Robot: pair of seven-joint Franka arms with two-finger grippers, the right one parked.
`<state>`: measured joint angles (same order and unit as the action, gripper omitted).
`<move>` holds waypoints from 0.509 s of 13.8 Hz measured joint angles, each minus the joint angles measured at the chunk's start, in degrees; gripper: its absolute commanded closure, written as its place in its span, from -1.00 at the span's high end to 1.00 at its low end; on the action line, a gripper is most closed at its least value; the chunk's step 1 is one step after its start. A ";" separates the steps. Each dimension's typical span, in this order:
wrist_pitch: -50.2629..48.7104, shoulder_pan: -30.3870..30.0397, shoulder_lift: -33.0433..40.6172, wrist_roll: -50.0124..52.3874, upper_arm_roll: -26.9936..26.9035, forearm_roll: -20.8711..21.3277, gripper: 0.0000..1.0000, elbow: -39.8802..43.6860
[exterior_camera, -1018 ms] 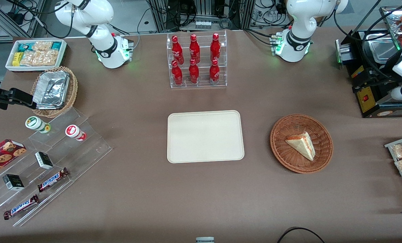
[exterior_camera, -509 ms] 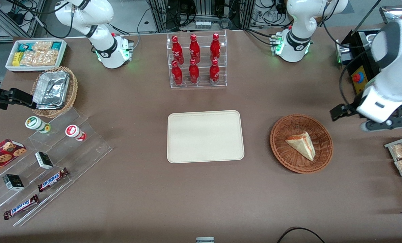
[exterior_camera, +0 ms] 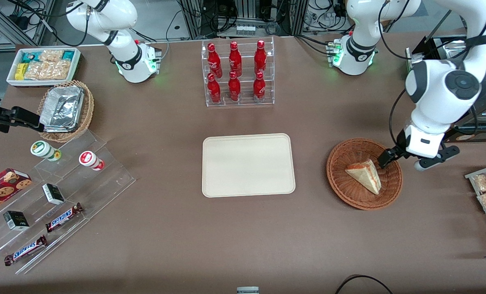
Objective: Place sandwich from basket to tray
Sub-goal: 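Lower the left gripper and close it on the sandwich's crust edge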
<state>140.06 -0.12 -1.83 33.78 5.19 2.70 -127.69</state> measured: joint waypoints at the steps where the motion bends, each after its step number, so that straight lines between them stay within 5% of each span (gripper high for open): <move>1: 2.26 0.66 -0.48 3.64 0.18 -0.11 1.00 -0.92; 7: 12.50 2.87 -6.00 15.93 0.43 -0.14 1.00 -3.96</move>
<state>152.56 2.75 -7.84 49.71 5.62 2.56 -131.65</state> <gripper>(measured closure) 0.000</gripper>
